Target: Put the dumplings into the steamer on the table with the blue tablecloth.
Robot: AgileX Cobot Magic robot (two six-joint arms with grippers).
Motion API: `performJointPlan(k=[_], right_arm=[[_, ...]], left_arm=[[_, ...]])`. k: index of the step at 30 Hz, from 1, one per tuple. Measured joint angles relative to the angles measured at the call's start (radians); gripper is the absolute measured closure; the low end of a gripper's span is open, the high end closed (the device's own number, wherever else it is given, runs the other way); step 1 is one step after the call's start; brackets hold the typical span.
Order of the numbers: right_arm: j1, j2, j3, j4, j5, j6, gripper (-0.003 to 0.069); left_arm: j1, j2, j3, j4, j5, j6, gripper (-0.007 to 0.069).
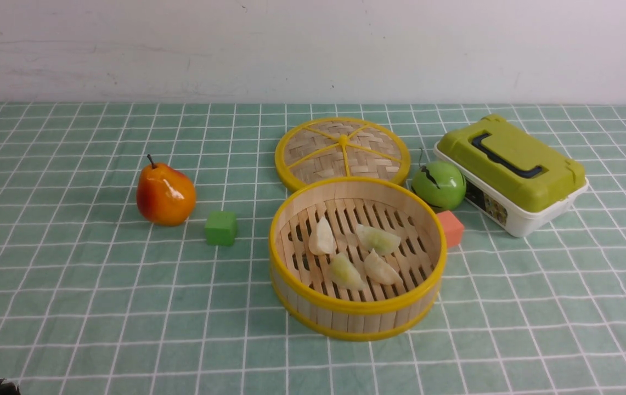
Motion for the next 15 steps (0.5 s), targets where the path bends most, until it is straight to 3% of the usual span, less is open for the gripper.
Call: performJointPlan(k=[9,12,15], right_arm=[[0.0,0.0,0.0,0.0,0.0,0.0,0.0652],[0.0,0.0,0.0,-0.001,0.0,0.0,0.065],[0.0,0.0,0.0,-0.001,0.0,0.0,0.0646]], left_arm=[[0.013,0.0,0.03,0.001,-0.046,0.0,0.0449],[0.098,-0.006,0.085,-0.001,-0.146,0.0,0.0482],[0.232,-0.039,0.15,-0.019,-0.296,0.018,0.0576]])
